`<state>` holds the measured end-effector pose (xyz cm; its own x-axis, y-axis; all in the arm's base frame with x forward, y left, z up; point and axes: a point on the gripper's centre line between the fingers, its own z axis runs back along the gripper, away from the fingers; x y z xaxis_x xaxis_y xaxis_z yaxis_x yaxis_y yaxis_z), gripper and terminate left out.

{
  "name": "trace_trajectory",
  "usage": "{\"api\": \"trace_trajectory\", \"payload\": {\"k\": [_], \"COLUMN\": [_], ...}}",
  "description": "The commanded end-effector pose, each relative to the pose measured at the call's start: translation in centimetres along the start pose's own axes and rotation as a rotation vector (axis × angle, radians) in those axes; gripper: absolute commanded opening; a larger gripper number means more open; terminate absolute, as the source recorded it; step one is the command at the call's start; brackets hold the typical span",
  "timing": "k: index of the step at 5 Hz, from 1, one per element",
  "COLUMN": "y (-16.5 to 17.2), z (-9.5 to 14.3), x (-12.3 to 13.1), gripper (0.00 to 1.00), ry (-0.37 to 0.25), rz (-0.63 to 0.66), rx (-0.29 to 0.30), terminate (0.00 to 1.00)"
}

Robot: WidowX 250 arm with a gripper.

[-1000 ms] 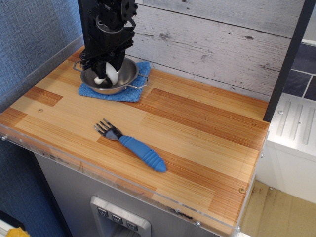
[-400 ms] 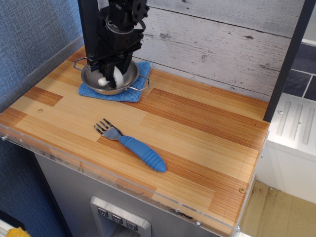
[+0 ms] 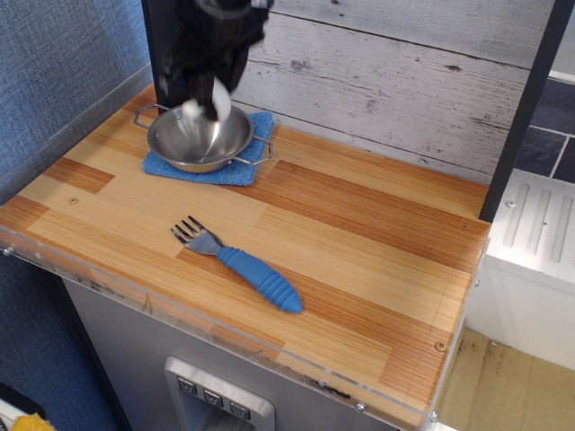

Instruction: Move the mushroom to the right edge of the counter.

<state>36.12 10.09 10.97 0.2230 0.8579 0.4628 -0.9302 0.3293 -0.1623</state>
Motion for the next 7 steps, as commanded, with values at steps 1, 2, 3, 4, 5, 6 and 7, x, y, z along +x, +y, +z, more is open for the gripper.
{"api": "trace_trajectory", "payload": {"k": [1, 2, 3, 4, 5, 6, 7], "y": [-1.5, -2.9, -3.2, -2.5, -3.3, -4.4, -5.1], "z": [4.7, 5.3, 5.3, 5.5, 5.4, 5.0, 4.3], "x": [-0.4, -3.1, -5.7, -8.0, -10.3, -11.5, -12.7], "gripper": [0.0, 0.0, 0.0, 0.0, 0.0, 0.0, 0.0], "ry": [-0.01, 0.04, 0.08, 0.11, 0.143, 0.19, 0.25], "rz": [-0.004, -0.066, -0.15, -0.196, -0.266, -0.297, -0.313], "rx": [-0.106, -0.151, -0.168, -0.185, -0.204, -0.274, -0.333], "terminate": [0.0, 0.0, 0.0, 0.0, 0.0, 0.0, 0.0]}}
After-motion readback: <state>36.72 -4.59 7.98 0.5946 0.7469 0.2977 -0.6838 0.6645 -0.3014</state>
